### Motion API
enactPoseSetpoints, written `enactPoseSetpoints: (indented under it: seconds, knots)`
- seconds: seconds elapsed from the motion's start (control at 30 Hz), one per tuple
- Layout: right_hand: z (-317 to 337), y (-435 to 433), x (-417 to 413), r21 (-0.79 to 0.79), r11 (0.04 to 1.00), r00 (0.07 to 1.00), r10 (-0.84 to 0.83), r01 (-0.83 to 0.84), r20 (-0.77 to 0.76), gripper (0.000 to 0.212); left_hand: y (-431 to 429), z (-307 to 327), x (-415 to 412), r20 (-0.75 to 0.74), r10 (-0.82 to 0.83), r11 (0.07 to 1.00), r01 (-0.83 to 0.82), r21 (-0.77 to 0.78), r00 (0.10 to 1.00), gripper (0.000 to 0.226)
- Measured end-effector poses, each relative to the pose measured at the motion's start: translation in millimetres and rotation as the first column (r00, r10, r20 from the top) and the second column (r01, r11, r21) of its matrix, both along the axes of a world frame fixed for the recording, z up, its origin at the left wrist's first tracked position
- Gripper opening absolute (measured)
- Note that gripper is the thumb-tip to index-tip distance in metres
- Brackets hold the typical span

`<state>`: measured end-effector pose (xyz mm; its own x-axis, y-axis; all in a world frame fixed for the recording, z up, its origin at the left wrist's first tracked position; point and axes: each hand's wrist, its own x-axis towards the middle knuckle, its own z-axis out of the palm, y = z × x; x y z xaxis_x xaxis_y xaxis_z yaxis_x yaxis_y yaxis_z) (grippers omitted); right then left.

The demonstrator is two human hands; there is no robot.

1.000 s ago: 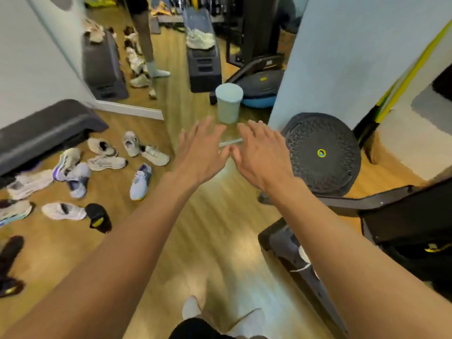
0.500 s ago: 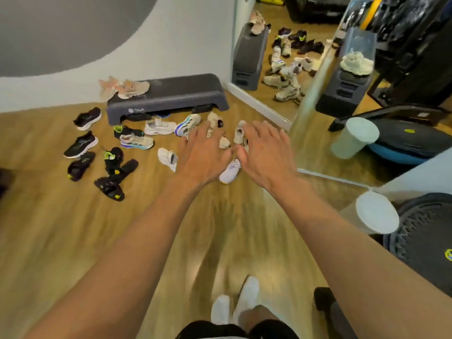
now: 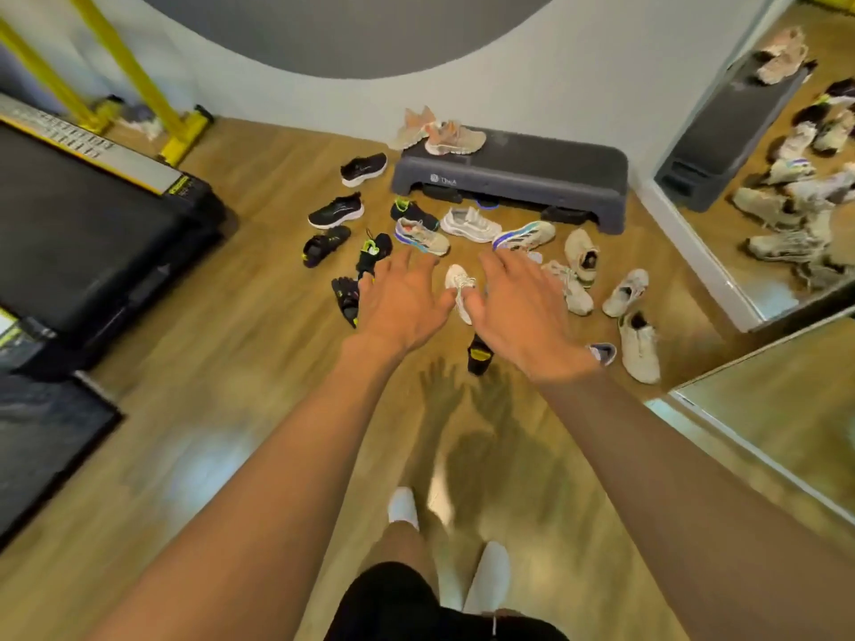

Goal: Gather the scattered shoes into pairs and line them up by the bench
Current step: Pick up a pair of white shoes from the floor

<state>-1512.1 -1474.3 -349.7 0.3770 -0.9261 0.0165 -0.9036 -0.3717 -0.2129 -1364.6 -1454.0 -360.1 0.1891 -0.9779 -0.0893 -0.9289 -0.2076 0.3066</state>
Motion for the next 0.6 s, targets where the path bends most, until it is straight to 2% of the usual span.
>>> enactPoseSetpoints:
  seconds: [0.17, 0.3, 0.5, 0.6]
  knots:
    - [-37, -50, 51, 0.104, 0.995, 0.999, 0.018, -0.013, -0.043, 0.054, -47, -27, 46, -0.033, 0.034, 0.998, -0.033, 0.047, 0.999, 0.053]
    - [-59, -87, 92, 0.053, 0.998, 0.994, -0.014, 0.019, -0.105, 0.051, -96, -54, 80, -0.096, 0.022, 0.997, -0.014, 0.077, 0.995, 0.053]
    - [-94, -151, 115, 0.227, 0.965, 0.988, -0.109, 0.131, -0.11, 0.05, -174, -95, 110, -0.083, -0.064, 0.976, 0.08, 0.204, 0.994, 0.054]
    - [-116, -181, 111, 0.305, 0.928, 0.976, -0.192, 0.215, -0.106, 0.048, -212, -116, 111, -0.175, -0.027, 0.951, 0.079, 0.298, 0.984, 0.054]
